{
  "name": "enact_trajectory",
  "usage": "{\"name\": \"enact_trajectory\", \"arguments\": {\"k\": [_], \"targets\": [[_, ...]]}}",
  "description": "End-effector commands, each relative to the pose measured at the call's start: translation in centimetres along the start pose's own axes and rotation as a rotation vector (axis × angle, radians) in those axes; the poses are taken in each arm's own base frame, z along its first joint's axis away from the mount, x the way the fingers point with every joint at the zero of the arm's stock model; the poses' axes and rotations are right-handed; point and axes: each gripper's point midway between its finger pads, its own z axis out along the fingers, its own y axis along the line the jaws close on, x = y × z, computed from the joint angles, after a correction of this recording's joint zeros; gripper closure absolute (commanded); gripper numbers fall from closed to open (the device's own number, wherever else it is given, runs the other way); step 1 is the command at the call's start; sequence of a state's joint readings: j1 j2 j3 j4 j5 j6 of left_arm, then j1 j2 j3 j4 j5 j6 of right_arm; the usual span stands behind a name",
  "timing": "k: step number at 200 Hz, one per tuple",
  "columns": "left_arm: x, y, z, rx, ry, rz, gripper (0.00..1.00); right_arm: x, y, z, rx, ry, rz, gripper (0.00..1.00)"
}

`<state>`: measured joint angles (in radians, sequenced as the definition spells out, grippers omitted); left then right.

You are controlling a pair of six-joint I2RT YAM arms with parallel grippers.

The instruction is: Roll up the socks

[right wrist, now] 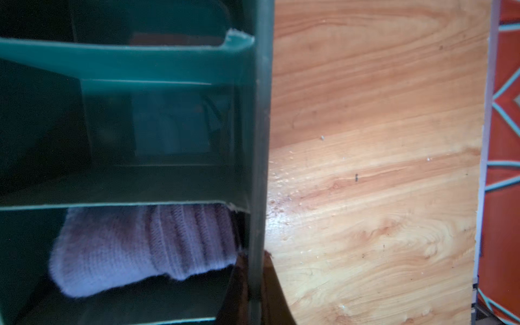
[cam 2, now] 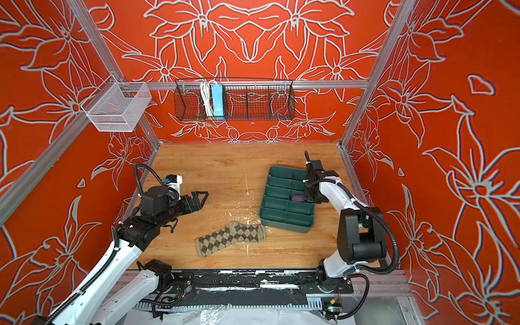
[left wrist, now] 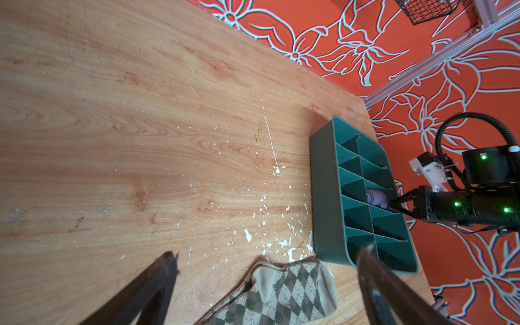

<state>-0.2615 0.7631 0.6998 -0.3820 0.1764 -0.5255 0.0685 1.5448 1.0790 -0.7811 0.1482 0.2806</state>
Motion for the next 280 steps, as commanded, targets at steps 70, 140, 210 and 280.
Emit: {"name": "enact_trajectory", "arguments": {"k": [70,140,210,280], "targets": [[0.8,1.5,1.2,-0.154,0.154,-0.071,0.03,-1.3,-2.6,-3.8,0.082,-0.096,0.021,0.52],[2.8,2.3,1.6,-0.195,0.275,-0.068,0.03,5.2,14.2,-14.8,-0.437,-0.231,-0.304,0.29],[6.4,4.6,2.0,-0.291,0.431,-0.103,0.03,18.2,23.0,-8.2,-0.469,0.052,-0.53,0.19],[5.7,4.1,3.2,-0.261,0.419,-0.083,0.03,18.1,21.7,-2.6,-0.354,0.065,-0.438,0.26]]}}
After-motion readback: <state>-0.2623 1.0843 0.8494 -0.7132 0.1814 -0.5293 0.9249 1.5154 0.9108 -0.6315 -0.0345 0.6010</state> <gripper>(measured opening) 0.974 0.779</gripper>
